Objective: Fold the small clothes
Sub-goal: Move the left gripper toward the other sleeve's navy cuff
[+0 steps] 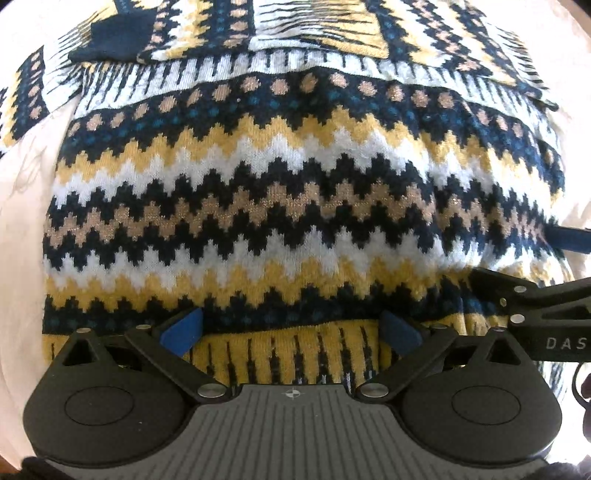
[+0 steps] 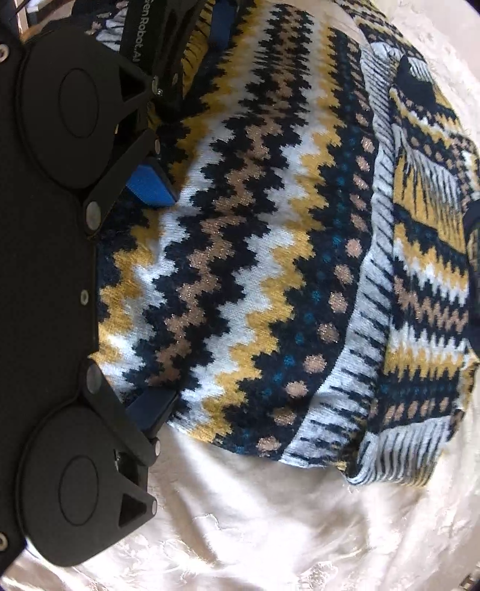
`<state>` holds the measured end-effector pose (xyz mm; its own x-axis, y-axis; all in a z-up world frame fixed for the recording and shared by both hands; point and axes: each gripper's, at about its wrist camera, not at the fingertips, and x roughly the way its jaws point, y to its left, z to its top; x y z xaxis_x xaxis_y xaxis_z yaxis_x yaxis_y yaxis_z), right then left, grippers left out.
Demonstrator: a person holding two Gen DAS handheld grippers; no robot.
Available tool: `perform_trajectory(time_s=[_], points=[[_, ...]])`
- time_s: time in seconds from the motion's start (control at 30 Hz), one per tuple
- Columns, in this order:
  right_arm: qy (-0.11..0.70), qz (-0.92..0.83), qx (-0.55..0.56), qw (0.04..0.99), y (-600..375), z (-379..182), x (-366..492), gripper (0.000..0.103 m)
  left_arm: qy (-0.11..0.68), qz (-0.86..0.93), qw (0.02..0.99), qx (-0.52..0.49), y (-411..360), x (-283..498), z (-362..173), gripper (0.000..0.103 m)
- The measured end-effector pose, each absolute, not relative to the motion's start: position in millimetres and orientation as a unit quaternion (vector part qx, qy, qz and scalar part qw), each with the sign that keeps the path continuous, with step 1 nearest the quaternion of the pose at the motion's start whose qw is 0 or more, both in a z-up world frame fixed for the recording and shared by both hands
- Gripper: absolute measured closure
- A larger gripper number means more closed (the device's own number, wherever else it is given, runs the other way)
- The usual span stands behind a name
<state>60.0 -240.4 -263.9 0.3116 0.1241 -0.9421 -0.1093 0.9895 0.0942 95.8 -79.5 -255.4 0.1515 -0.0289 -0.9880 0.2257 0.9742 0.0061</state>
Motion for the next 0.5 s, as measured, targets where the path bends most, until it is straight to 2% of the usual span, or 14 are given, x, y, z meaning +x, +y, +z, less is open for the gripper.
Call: perform_trajectory(time_s=[0.2, 0.37, 0.5], points=[[0.534, 0.061, 0.001, 0.843, -237, -269, 41, 0.0, 0.632, -0.12, 0.764, 0.058, -64, 84, -244, 0.001], [0.539, 0.043, -0.005, 0.841, -231, -269, 39, 0.0, 0.61, -0.177, 0.771, -0.031, -19, 77, -223, 0.001], [0.557, 0.038, -0.003, 0.829, -231, -267, 44, 0.0, 0.559, -0.162, 0.806, -0.102, 40, 71, -193, 0.001]])
